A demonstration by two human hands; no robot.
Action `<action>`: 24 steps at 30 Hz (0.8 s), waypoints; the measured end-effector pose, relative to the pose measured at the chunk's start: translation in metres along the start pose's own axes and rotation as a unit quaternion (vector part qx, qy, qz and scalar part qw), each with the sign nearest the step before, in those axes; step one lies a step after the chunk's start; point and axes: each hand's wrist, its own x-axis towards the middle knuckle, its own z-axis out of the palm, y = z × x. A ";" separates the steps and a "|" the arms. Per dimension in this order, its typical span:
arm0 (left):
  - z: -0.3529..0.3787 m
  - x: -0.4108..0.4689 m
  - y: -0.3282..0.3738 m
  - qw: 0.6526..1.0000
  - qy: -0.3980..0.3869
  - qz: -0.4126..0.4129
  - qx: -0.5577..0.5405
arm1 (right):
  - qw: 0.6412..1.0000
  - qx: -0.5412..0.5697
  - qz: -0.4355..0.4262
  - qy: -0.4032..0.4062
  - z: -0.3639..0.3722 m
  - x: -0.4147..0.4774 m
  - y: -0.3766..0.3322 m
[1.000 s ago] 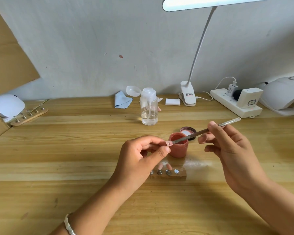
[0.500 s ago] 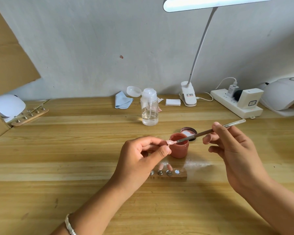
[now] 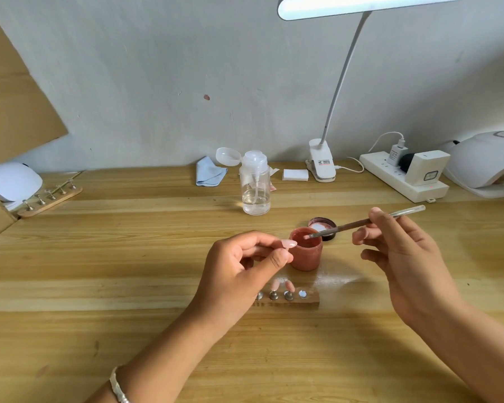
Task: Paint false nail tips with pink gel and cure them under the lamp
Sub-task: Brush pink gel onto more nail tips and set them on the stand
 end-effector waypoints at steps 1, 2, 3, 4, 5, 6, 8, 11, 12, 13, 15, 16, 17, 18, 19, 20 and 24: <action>0.000 0.000 0.000 1.000 0.003 0.003 0.010 | 1.000 0.002 0.008 0.007 -0.002 0.002 -0.001; 0.000 0.000 0.000 1.000 0.009 0.007 0.023 | 1.000 0.005 0.016 0.011 -0.003 0.003 -0.002; 0.000 -0.001 0.001 0.999 0.016 0.012 0.034 | 1.000 0.008 0.021 0.013 -0.003 0.004 -0.002; 0.000 -0.001 0.002 0.999 0.023 0.019 0.045 | 1.000 0.010 0.025 0.015 -0.003 0.004 -0.003; 0.000 -0.001 0.002 0.998 0.027 0.029 0.058 | 0.999 0.011 0.028 0.016 -0.003 0.004 -0.003; 0.001 -0.002 0.003 0.996 0.026 0.039 0.074 | 0.999 0.012 0.030 0.017 -0.003 0.004 -0.004; 0.004 -0.003 0.003 0.993 0.007 0.062 0.102 | 0.999 0.014 0.034 0.023 -0.002 0.004 -0.005; 0.011 -0.005 0.001 0.981 -0.026 0.101 0.165 | 0.998 0.018 0.039 0.037 -0.003 0.006 -0.007; 0.013 -0.005 0.000 0.973 -0.031 0.117 0.196 | 0.998 0.018 0.041 0.039 -0.003 0.007 -0.007; 0.015 -0.005 -0.001 0.961 -0.033 0.139 0.236 | 0.998 0.018 0.043 0.039 -0.004 0.007 -0.007; 0.018 -0.006 -0.003 0.921 -0.029 0.195 0.336 | 0.998 0.017 0.045 0.038 -0.004 0.007 -0.007; 0.019 -0.006 -0.003 0.902 -0.029 0.214 0.374 | 0.998 0.017 0.047 0.038 -0.004 0.007 -0.007; 0.019 -0.007 -0.003 0.890 -0.032 0.223 0.396 | 0.998 0.016 0.048 0.038 -0.004 0.007 -0.007; 0.020 -0.007 -0.002 0.886 -0.036 0.226 0.404 | 0.998 0.015 0.050 0.037 -0.004 0.007 -0.007; 0.020 -0.007 -0.002 0.884 -0.039 0.228 0.406 | 0.998 0.014 0.052 0.037 -0.003 0.007 -0.007; 0.020 -0.007 -0.002 0.883 -0.042 0.228 0.409 | 0.998 0.013 0.053 0.037 -0.004 0.007 -0.007; 0.021 -0.008 -0.001 0.878 -0.059 0.223 0.420 | 0.998 0.009 0.055 0.037 -0.005 0.007 -0.006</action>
